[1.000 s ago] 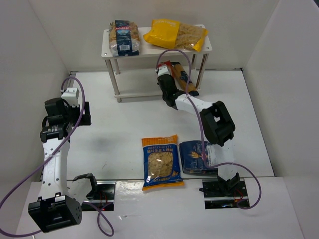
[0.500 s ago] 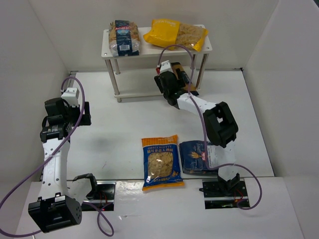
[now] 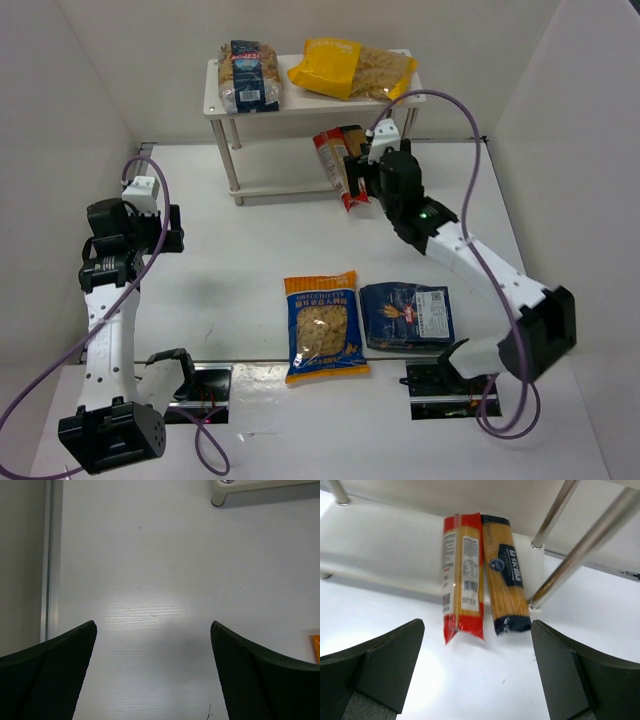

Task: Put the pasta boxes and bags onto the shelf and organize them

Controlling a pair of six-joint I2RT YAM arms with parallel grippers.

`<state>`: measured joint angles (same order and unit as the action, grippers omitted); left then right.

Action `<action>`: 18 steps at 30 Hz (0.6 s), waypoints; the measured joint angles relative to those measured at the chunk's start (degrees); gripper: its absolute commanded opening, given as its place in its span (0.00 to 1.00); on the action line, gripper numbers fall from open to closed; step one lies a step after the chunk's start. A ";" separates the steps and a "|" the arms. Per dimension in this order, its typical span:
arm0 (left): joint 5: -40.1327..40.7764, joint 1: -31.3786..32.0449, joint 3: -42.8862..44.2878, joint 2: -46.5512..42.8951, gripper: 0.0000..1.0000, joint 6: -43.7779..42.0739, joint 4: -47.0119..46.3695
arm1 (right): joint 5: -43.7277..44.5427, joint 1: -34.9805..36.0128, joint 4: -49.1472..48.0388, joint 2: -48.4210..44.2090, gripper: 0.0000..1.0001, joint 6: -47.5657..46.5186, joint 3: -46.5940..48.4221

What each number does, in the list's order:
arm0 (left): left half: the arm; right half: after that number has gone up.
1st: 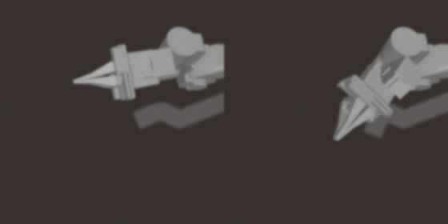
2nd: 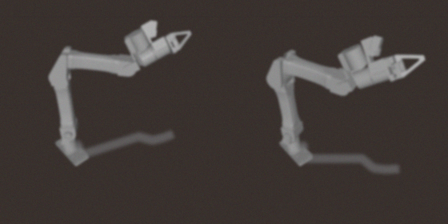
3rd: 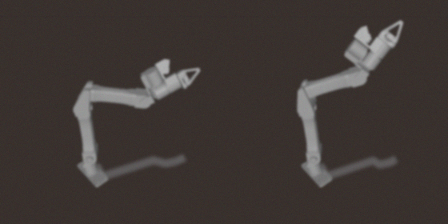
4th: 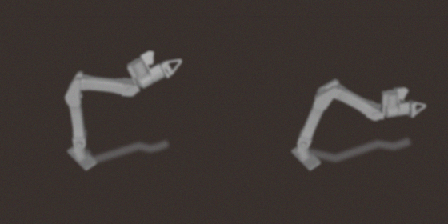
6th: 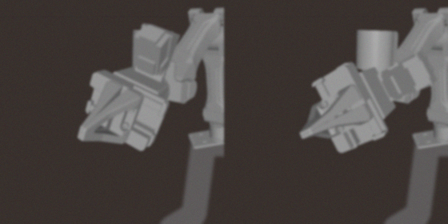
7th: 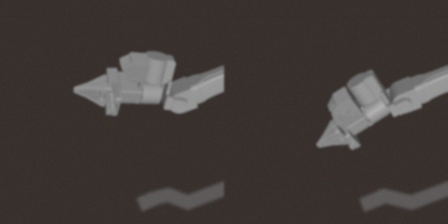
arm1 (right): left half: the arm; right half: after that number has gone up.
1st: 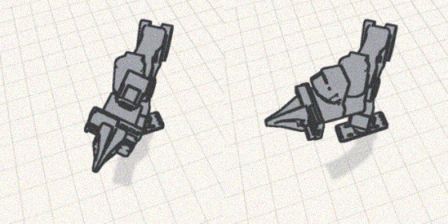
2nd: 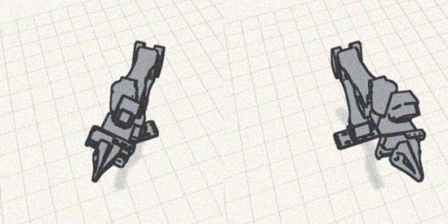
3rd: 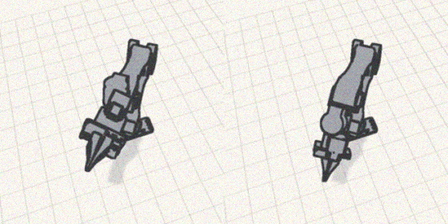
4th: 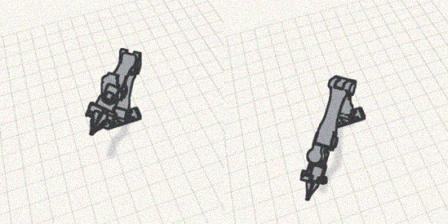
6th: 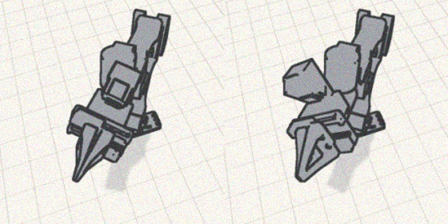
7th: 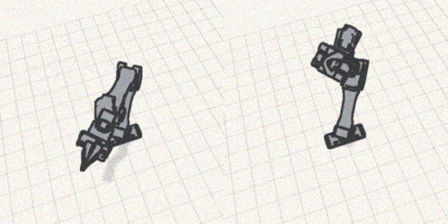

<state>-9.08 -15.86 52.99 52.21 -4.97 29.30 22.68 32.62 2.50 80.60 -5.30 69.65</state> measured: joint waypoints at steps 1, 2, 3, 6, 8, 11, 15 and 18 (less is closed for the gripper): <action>-0.17 0.00 0.00 -0.15 1.00 0.00 0.00 | -0.70 -0.42 1.18 -2.60 0.98 0.31 -1.25; -0.26 0.00 0.00 -0.24 1.00 0.00 0.02 | -1.60 -0.87 2.29 -5.20 1.00 0.55 -2.62; -0.33 0.02 0.00 -0.26 1.00 0.00 0.04 | -2.82 -1.92 3.50 -7.85 1.00 0.68 -4.13; -0.74 0.00 0.00 -0.28 1.00 0.00 0.28 | -5.35 -8.96 7.58 -12.92 1.00 0.98 -7.39; -0.94 0.00 0.00 -0.31 1.00 -0.02 0.31 | -7.56 -16.17 10.56 -15.13 1.00 1.44 -9.05; -1.31 0.00 0.00 -0.42 1.00 -0.02 0.48 | -11.47 -27.47 15.06 -16.87 1.00 2.38 -10.25; -1.81 0.00 0.00 -0.50 1.00 -0.02 0.76 | -17.44 -40.00 21.38 -15.98 1.00 2.80 -10.21; -2.29 0.00 0.00 -0.44 1.00 -0.02 0.83 | -22.03 -45.44 25.83 -13.73 1.00 2.45 -10.21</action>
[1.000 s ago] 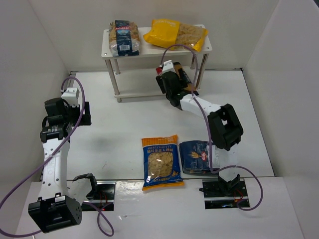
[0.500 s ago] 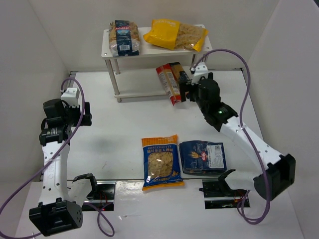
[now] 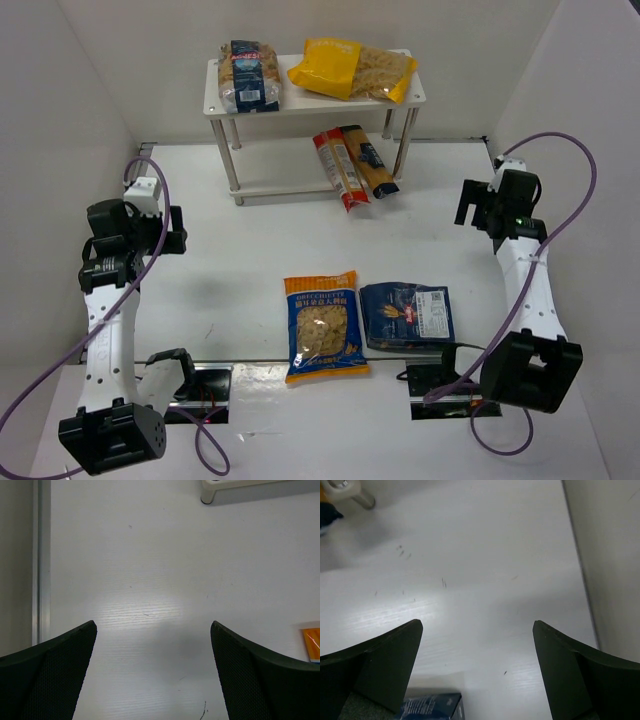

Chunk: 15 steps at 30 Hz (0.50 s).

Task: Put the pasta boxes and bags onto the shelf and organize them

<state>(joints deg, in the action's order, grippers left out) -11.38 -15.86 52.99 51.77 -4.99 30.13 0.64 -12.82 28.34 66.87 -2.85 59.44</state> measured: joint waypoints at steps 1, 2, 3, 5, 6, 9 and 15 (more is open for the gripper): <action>-0.13 0.02 0.02 0.00 1.00 0.00 0.00 | -0.98 -0.79 1.14 0.70 1.00 -0.09 0.00; -0.26 0.00 0.02 0.02 1.00 0.00 0.02 | -1.86 -1.27 2.01 1.03 1.00 -0.20 -0.07; -0.46 0.00 0.04 0.11 1.00 0.00 0.11 | -2.34 -1.51 2.27 1.07 1.00 -0.24 -0.39; -0.68 0.00 0.04 0.35 1.00 0.00 0.42 | -2.60 -1.70 2.62 0.31 1.00 -0.44 -1.09; -0.76 0.00 0.04 0.46 1.00 0.00 0.55 | -2.60 -1.70 2.56 -0.13 1.00 -0.48 -1.33; -0.94 0.00 0.04 0.87 1.00 0.00 0.79 | -2.60 -1.73 2.54 -0.98 1.00 -0.63 -1.49; -1.22 0.02 0.17 2.58 1.00 0.00 1.20 | -2.71 -1.75 2.62 -0.70 1.00 -0.68 -1.68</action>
